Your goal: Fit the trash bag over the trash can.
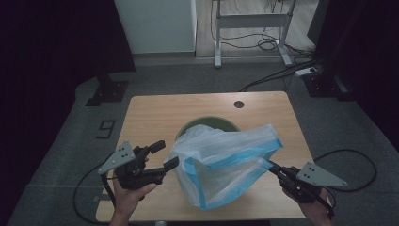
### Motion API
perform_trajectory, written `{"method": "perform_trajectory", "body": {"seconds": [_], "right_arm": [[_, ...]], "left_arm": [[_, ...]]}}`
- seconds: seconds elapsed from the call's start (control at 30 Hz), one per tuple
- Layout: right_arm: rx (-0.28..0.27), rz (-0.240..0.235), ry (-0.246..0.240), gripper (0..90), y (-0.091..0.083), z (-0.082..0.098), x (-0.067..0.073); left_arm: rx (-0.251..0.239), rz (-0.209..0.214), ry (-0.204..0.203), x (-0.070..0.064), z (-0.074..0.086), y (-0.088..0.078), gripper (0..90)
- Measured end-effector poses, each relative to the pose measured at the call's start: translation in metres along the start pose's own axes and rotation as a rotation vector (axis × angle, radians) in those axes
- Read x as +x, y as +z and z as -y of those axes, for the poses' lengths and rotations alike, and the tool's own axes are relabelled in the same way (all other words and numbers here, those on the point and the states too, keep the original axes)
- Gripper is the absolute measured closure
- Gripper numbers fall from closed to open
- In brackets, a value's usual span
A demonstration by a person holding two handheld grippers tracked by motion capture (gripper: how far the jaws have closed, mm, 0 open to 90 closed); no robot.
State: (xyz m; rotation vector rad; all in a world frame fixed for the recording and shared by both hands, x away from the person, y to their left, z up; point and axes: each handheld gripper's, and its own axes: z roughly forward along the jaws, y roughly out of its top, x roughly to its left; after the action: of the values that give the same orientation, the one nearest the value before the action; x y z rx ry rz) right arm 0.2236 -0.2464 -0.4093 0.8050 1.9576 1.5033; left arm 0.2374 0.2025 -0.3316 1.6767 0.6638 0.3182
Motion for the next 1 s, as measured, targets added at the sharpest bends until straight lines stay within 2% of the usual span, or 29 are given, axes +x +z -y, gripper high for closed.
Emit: {"method": "perform_trajectory", "body": {"seconds": [0.23, 0.33, 0.47, 0.6, 0.63, 0.7, 0.77, 0.9, 1.0], "right_arm": [[0.007, 0.006, -0.019, 88.6, 0.001, -0.008, 0.001], [0.006, 0.006, -0.026, 88.6, 0.003, -0.01, 0.002], [0.005, 0.004, -0.03, 88.6, 0.005, -0.011, 0.004], [0.005, 0.006, -0.031, 88.6, 0.006, -0.011, 0.003], [0.005, 0.006, -0.03, 88.6, 0.006, -0.011, 0.003], [0.006, 0.01, -0.028, 88.6, 0.005, -0.009, 0.002], [0.009, 0.013, -0.026, 88.6, 0.004, -0.008, 0.001], [0.029, 0.019, -0.029, 88.6, 0.004, 0.0, 0.0], [0.068, 0.017, -0.024, 88.7, 0.003, 0.012, -0.001]], "left_arm": [[0.043, 0.017, 0.028, -0.007, -0.012, 0.01, 23.7], [0.07, 0.03, 0.043, -0.01, -0.016, 0.021, 27.8], [0.117, 0.037, 0.066, -0.012, -0.012, 0.038, 39.8], [0.143, 0.039, 0.073, -0.012, -0.005, 0.051, 57.4], [0.154, 0.028, 0.077, -0.012, -0.003, 0.054, 64.7], [0.168, 0.035, 0.069, -0.009, 0.0, 0.058, 77.9], [0.167, 0.015, 0.059, -0.006, 0.003, 0.061, 87.2], [0.117, -0.039, 0.005, 0.006, 0.008, 0.056, 89.7], [0.08, -0.06, -0.043, 0.017, 0.012, 0.045, 89.9]]}}
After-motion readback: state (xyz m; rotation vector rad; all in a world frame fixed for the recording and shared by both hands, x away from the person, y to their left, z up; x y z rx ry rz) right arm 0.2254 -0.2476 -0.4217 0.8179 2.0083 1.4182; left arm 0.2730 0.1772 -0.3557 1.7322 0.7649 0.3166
